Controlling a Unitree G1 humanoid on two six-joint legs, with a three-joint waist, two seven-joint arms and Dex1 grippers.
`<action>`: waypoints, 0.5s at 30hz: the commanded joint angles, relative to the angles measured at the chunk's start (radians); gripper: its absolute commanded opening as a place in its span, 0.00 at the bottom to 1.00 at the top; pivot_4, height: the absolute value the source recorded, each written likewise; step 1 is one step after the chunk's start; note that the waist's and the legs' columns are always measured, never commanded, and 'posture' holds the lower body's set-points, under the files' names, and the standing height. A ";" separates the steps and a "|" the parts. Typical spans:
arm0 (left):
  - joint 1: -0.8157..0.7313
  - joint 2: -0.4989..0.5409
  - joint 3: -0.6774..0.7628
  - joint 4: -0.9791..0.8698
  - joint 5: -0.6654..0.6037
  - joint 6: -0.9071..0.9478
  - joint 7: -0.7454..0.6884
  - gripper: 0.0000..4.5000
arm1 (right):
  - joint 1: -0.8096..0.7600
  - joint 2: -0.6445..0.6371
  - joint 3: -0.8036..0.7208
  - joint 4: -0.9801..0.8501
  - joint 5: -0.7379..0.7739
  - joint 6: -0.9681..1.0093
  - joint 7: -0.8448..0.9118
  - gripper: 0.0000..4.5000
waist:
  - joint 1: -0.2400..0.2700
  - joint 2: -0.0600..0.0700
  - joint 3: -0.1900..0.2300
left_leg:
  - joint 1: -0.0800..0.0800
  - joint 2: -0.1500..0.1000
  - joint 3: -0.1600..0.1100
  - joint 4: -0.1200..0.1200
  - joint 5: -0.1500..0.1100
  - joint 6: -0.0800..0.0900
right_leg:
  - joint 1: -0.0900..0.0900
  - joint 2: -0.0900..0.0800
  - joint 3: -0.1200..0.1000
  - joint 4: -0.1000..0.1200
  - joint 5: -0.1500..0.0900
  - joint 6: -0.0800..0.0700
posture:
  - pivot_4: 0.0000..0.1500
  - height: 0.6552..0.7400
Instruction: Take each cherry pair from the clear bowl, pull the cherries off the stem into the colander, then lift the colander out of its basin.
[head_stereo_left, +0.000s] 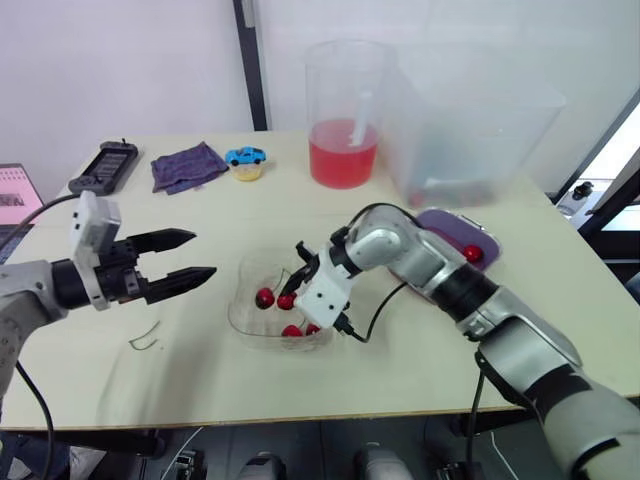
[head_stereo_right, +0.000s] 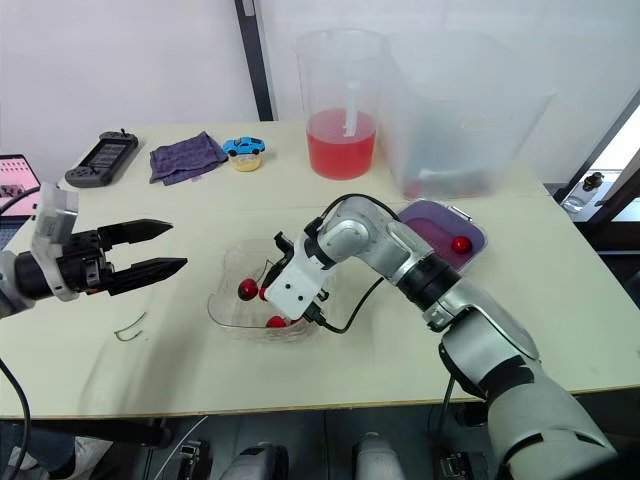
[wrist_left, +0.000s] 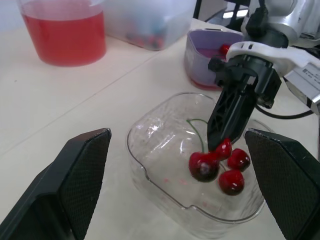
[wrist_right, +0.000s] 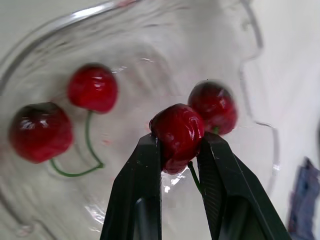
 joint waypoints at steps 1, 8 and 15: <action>-0.004 -0.006 0.015 -0.016 -0.002 -0.018 0.004 1.00 | -0.064 0.049 0.001 0.102 -0.012 -0.078 0.009 0.14 | -0.001 0.000 0.000 | 0.000 0.000 0.000 0.000 0.000 0.000 | 0.000 0.000 0.000 0.000 0.000 0.000 | 1.00 0.93; 0.038 -0.015 0.035 -0.050 -0.005 -0.012 0.022 1.00 | -0.133 0.122 0.013 0.298 -0.033 -0.176 0.044 0.35 | 0.000 0.000 0.000 | 0.000 0.000 0.000 0.000 0.000 0.000 | 0.000 0.000 0.000 0.000 0.000 0.000 | 1.00 0.93; 0.062 -0.003 0.052 -0.080 -0.008 -0.013 0.025 1.00 | -0.155 0.113 -0.041 0.268 0.010 -0.146 0.101 1.00 | 0.001 0.000 0.000 | 0.000 0.000 -0.001 0.000 0.000 -0.001 | 0.000 0.000 0.000 0.000 0.000 0.000 | 1.00 0.93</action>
